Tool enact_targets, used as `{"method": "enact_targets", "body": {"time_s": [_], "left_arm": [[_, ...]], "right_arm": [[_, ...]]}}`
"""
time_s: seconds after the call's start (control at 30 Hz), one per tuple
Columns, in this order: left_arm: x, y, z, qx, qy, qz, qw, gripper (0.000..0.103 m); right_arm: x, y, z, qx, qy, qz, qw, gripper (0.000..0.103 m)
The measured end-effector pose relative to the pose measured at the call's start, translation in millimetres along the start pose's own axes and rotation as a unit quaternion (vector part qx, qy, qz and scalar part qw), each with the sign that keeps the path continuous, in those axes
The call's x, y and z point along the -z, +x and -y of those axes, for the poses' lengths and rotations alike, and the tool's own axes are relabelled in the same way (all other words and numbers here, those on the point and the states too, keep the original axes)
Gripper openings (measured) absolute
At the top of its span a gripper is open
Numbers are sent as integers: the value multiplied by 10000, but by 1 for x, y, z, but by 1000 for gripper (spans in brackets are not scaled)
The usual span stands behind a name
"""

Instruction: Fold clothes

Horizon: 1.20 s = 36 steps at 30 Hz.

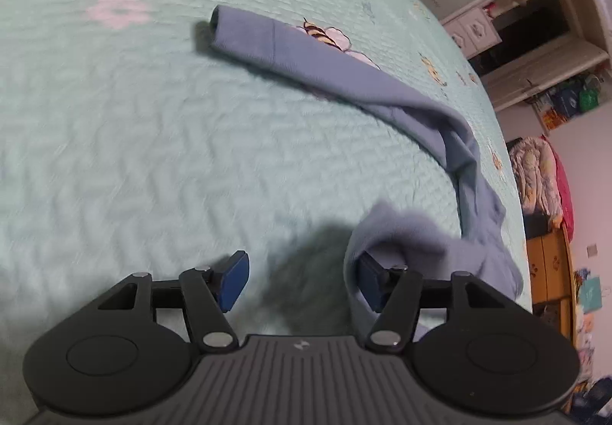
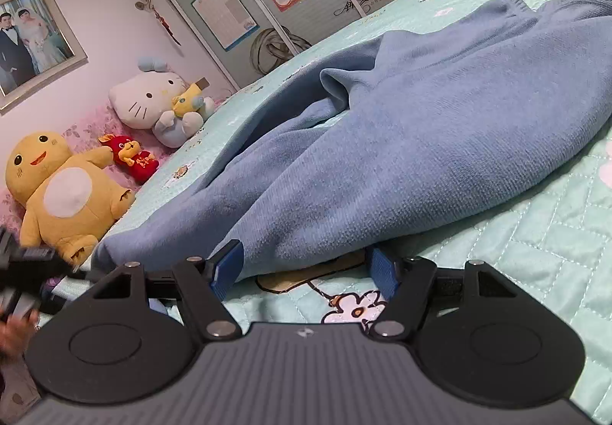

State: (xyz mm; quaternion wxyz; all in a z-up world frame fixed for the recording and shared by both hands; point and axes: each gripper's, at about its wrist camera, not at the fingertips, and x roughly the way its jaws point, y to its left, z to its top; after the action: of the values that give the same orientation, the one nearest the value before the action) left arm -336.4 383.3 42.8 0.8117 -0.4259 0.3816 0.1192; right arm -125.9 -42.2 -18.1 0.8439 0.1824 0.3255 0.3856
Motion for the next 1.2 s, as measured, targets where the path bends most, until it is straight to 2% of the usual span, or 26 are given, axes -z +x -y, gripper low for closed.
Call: {"method": "enact_targets", "body": {"time_s": [0.1, 0.2, 0.27, 0.37, 0.47, 0.57, 0.73, 0.77, 0.8, 0.87, 0.97, 1.03, 1.1, 1.2], "left_arm": [[32, -6, 2, 226, 40, 97, 9997, 63], [65, 0, 15, 537, 98, 6, 9985, 63], [83, 5, 25, 581, 92, -28, 9983, 63], [104, 9, 32, 609, -205, 41, 9979, 64], [115, 13, 30, 426, -451, 119, 9980, 64], [116, 15, 26, 429, -702, 221, 9964, 65], [117, 23, 42, 396, -323, 282, 9983, 68], [114, 27, 47, 420, -211, 253, 9986, 63], [110, 29, 49, 482, -184, 206, 9985, 40], [100, 34, 47, 669, -269, 82, 9974, 7], [93, 22, 44, 949, -382, 159, 9946, 5], [81, 5, 38, 1286, -565, 227, 9898, 5], [64, -17, 26, 1735, -1000, 307, 9793, 5], [33, -56, 7, 2248, -1508, 732, 9599, 5]], "right_arm": [[1, 0, -2, 42, -67, -12, 10000, 70], [1, 0, -2, 48, -72, -14, 10000, 70], [1, -1, -1, 26, -43, -10, 10000, 70], [0, -1, 1, -3, -6, -4, 10000, 70], [1, -1, 1, -19, 14, 2, 10000, 70], [1, -1, 1, -42, 44, 13, 10000, 70], [1, -2, 2, -76, 81, 25, 9999, 70], [1, -2, 3, -87, 95, 29, 9999, 70], [1, -2, 3, -96, 106, 32, 9999, 70], [1, -2, 4, -108, 122, 34, 9999, 70], [1, -2, 4, -118, 137, 37, 9998, 70], [1, -2, 5, -131, 152, 40, 9998, 70], [0, -2, 5, -138, 161, 42, 9998, 70], [0, -2, 6, -146, 167, 45, 9997, 70]]}}
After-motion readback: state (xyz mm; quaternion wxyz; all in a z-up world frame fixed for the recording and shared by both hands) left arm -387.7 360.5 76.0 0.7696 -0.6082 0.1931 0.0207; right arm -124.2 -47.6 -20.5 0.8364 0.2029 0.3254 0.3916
